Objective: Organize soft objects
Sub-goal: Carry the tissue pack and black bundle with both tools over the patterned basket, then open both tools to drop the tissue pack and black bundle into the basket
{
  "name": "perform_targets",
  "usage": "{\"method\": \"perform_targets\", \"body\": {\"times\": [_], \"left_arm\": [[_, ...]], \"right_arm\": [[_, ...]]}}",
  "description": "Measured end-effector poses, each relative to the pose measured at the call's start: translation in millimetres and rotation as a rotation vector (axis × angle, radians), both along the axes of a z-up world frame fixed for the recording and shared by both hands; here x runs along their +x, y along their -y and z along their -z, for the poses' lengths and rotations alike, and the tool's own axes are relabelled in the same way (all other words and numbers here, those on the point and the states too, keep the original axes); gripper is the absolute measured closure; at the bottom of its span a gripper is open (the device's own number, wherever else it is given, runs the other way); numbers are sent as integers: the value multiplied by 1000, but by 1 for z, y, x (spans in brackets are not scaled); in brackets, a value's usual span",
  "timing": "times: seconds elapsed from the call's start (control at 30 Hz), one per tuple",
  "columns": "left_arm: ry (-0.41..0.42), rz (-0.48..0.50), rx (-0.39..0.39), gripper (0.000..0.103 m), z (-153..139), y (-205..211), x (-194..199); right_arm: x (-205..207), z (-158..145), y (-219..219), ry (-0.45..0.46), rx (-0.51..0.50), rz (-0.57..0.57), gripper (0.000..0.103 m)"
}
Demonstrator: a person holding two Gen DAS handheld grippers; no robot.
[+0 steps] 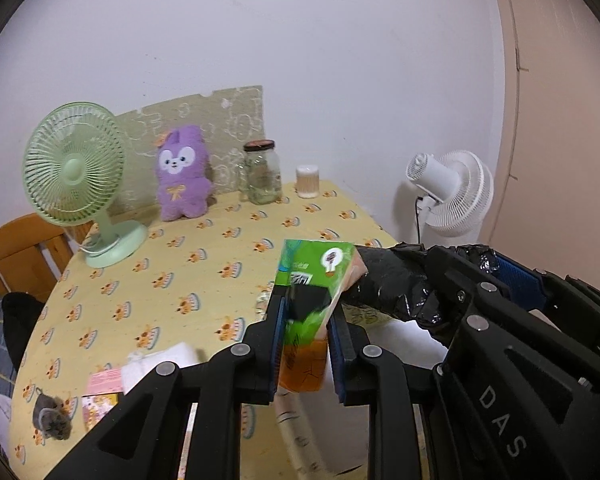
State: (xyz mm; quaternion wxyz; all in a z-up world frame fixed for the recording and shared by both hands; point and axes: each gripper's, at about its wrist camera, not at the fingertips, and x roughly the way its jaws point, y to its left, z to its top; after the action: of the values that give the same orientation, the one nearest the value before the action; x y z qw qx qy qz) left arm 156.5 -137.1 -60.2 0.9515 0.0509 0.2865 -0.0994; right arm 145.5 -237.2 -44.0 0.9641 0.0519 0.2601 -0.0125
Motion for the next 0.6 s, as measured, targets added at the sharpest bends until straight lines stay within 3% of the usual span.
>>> {"method": "perform_targets", "body": {"times": [0.17,0.33,0.4,0.6], "left_arm": [[-7,15,30,73,6,14,9],[-22,46,43,54,11,27,14],[-30,41,49,38,14,31,16],[-35,30,91,24,19,38,19]], "right_arm": [[7,9,13,-23,5,24,73],[13,17,25,-40,14,48,73],[16,21,29,-51,20,55,73],[24,32,36,-82,32,57,74]]}}
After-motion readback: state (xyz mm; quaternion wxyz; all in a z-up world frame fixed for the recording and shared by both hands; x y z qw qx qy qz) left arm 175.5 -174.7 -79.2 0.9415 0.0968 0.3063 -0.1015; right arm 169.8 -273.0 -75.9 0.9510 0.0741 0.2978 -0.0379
